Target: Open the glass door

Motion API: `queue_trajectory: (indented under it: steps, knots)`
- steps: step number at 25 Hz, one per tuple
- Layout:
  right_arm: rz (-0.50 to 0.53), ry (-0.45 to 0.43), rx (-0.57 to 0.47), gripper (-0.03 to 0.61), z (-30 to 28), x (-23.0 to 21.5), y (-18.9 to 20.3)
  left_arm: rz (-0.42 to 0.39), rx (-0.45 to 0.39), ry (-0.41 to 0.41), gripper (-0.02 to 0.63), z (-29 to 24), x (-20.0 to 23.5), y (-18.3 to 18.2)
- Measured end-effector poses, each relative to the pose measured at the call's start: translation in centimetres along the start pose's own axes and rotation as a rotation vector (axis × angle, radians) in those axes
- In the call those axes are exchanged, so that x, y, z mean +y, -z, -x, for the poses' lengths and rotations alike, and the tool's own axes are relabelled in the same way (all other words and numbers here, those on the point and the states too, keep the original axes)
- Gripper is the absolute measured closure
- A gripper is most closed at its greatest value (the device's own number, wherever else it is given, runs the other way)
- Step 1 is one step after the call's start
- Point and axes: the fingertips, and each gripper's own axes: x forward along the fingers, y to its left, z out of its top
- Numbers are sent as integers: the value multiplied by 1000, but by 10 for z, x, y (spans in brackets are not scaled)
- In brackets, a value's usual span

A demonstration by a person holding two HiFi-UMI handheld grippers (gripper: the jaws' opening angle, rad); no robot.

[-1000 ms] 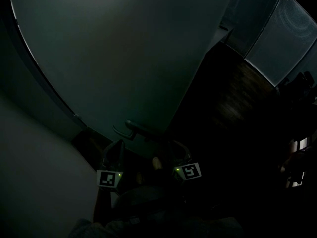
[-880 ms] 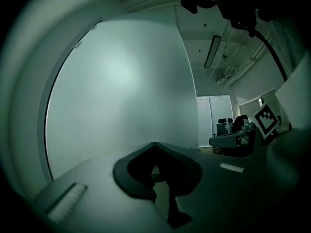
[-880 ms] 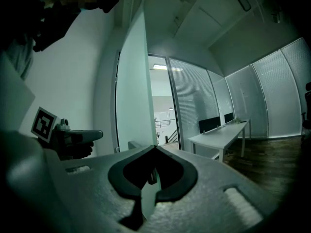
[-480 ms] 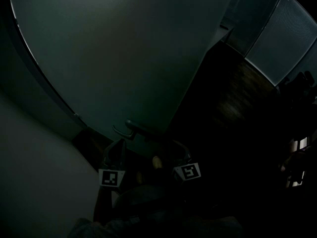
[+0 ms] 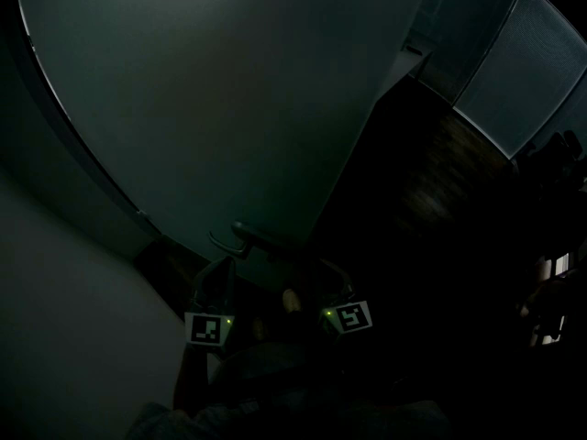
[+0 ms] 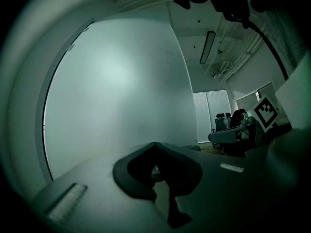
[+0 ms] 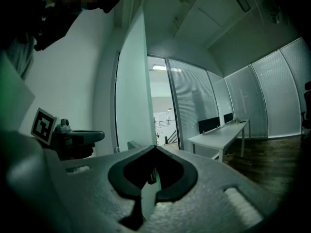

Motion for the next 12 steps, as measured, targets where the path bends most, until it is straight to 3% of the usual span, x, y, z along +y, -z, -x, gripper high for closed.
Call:
queue_trajectory:
  steps: [12]
  knots:
    - [2,-2,11,577,-1,2,3,-23,11,-5,611,2,3,4]
